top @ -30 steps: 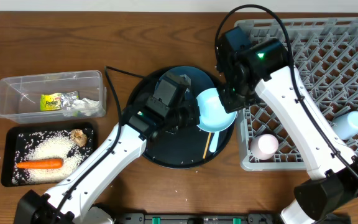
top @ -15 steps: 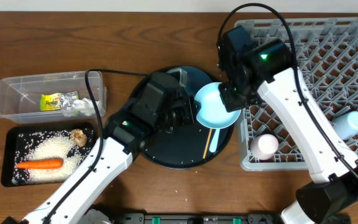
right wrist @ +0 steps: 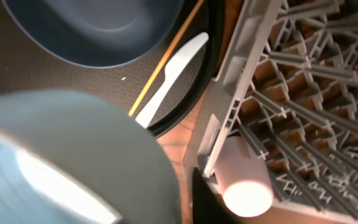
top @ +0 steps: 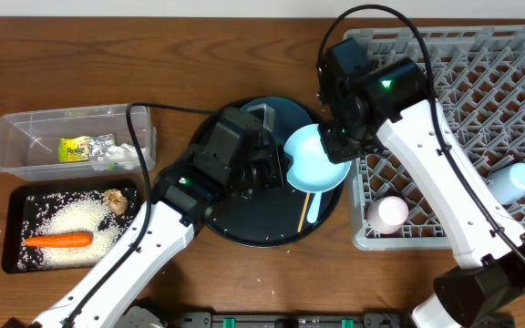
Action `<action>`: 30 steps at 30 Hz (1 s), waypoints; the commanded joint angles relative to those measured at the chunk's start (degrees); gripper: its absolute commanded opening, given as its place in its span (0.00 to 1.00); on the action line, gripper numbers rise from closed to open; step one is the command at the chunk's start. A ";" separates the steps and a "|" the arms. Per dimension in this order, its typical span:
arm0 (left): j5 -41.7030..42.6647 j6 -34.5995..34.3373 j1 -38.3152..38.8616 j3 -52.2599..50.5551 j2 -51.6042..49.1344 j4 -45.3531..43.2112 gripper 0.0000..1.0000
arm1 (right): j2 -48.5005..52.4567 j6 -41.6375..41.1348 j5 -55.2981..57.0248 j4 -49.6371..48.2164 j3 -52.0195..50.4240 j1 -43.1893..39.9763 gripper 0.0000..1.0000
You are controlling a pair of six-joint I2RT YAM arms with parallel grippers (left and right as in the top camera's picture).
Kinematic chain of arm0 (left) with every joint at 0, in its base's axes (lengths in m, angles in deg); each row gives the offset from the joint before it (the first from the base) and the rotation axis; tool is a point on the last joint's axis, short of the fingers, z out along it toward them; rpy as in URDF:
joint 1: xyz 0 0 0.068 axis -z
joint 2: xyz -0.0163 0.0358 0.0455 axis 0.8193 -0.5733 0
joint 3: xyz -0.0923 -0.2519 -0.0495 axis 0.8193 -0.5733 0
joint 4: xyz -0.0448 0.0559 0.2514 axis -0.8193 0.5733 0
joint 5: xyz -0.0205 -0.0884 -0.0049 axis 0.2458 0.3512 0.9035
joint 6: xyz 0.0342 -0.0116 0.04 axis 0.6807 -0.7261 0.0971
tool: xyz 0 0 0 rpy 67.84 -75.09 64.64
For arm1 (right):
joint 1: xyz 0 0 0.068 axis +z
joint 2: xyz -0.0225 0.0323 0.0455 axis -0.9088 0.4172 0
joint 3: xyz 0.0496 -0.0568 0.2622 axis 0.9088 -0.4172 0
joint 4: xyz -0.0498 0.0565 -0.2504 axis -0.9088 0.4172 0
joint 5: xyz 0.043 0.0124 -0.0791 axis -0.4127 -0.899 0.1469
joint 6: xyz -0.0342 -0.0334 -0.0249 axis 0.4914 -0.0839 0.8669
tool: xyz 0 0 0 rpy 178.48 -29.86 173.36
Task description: Sort waste into correct bins and load items into the dishwasher rack
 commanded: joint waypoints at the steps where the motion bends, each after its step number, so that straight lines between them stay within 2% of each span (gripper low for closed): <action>1: 2.82 1.20 0.28 1.20 0.83 -0.11 0.09 | 0.50 -0.96 0.98 -0.39 1.03 -0.11 0.43; 3: 2.82 1.22 0.28 1.20 0.81 0.07 0.09 | 0.50 -0.94 0.98 -0.42 1.03 -0.11 0.59; 4: 2.84 1.22 0.28 1.20 0.76 0.17 0.09 | 0.50 -0.94 1.01 -0.44 1.03 -0.11 0.59; 5: 2.82 1.22 0.28 1.20 0.72 0.33 0.09 | 0.50 -0.96 0.98 -0.44 1.03 -0.11 0.54; 6: 2.84 1.22 0.28 1.20 0.72 0.37 0.09 | 0.50 -0.96 1.01 -0.48 1.03 -0.11 0.43; 8: 2.84 1.22 0.28 1.20 0.72 0.37 0.09 | 0.50 -0.96 1.01 -0.57 1.03 -0.11 0.11; 9: 2.84 1.22 0.28 1.20 0.72 0.48 0.09 | 0.50 -0.96 1.01 -0.61 1.03 -0.11 0.05; 15: 1.68 1.42 0.28 1.18 0.70 2.97 0.09 | 0.50 -0.96 1.01 -0.61 1.03 -0.11 0.17; 20: 0.44 1.46 0.28 1.14 0.70 4.24 0.09 | 0.50 -0.94 0.98 -0.61 1.03 -0.04 0.22; 23: 0.42 1.46 0.28 1.14 0.70 4.46 0.09 | 0.50 -0.92 1.01 -0.66 1.03 -0.04 0.35; 30: -0.68 2.32 0.28 0.26 0.63 5.84 0.08 | 0.50 -0.46 0.98 -0.94 1.03 -0.04 0.37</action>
